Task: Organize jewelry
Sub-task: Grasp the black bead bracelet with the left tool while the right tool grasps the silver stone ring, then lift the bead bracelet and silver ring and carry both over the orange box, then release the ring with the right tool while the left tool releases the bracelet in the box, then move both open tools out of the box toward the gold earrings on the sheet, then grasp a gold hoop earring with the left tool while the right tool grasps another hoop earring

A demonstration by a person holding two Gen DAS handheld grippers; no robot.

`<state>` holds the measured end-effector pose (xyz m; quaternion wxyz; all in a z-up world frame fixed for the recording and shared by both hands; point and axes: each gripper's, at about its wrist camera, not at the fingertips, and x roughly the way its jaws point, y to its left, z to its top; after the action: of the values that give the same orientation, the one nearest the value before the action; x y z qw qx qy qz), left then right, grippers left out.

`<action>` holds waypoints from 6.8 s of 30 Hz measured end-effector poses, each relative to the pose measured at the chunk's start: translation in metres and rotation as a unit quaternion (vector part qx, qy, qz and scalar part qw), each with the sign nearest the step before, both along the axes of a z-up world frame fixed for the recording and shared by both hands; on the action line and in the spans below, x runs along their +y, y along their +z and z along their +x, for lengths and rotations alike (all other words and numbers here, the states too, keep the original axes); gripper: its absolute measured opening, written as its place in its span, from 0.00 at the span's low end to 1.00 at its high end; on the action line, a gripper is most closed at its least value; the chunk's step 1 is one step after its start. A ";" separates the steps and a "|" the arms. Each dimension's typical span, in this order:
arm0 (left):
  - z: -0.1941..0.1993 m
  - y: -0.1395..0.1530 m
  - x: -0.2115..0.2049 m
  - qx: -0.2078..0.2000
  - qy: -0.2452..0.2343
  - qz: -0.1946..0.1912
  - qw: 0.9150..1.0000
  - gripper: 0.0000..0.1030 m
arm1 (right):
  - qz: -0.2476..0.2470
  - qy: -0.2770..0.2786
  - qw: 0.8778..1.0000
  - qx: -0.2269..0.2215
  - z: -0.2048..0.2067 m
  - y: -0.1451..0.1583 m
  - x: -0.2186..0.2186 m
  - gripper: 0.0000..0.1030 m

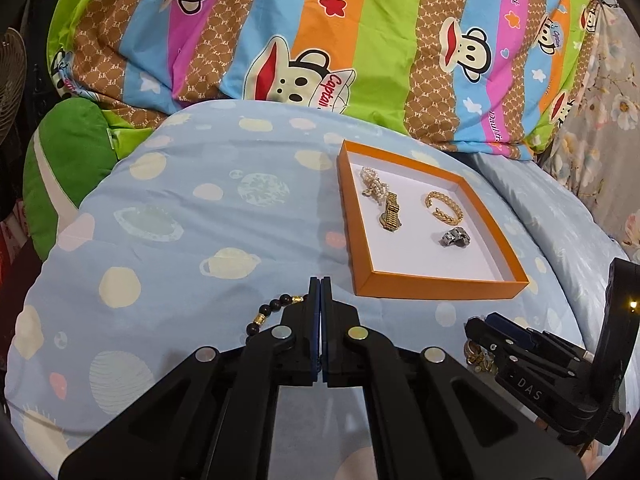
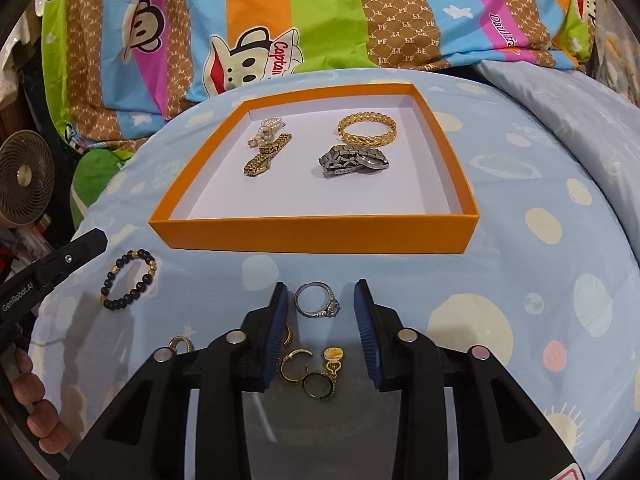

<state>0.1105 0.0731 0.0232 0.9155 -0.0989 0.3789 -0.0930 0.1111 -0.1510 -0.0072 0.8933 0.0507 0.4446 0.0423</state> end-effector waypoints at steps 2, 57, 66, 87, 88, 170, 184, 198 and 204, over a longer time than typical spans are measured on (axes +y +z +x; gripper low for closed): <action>0.001 -0.002 0.002 0.004 0.002 -0.002 1.000 0.00 | -0.005 0.000 1.000 0.000 0.000 0.000 0.002 0.22; -0.007 0.061 -0.036 -0.040 -0.073 0.020 0.996 0.07 | 0.036 -0.028 0.994 -0.096 -0.026 0.058 -0.034 0.21; 0.030 0.081 -0.069 -0.066 -0.087 0.026 0.994 0.07 | 0.035 -0.027 0.994 -0.103 0.018 0.068 -0.038 0.21; 0.077 0.031 -0.096 -0.029 -0.086 0.041 0.995 0.07 | 0.042 -0.028 0.997 -0.064 0.063 0.027 -0.041 0.21; 0.078 0.029 -0.097 -0.028 -0.085 0.042 0.995 0.07 | 0.042 -0.028 0.997 -0.064 0.063 0.027 -0.040 0.21; -0.034 -0.027 -0.078 0.050 -0.103 0.069 0.991 0.22 | 0.065 -0.041 0.994 -0.081 -0.064 0.019 -0.037 0.47; -0.036 -0.021 -0.056 0.031 -0.077 0.047 0.995 0.16 | 0.034 0.002 0.998 -0.053 -0.052 0.015 -0.005 0.47; -0.033 -0.024 -0.044 0.042 -0.068 0.032 0.996 0.16 | 0.003 0.029 1.000 -0.007 -0.024 0.001 0.021 0.16; -0.031 -0.025 -0.044 0.042 -0.070 0.030 0.996 0.16 | 0.017 0.018 0.999 -0.022 -0.029 0.005 0.014 0.16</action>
<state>0.0794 0.0290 -0.0019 0.8925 -0.0483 0.4258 -0.1407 0.0825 -0.1374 -0.0021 0.9010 0.0570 0.4248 0.0668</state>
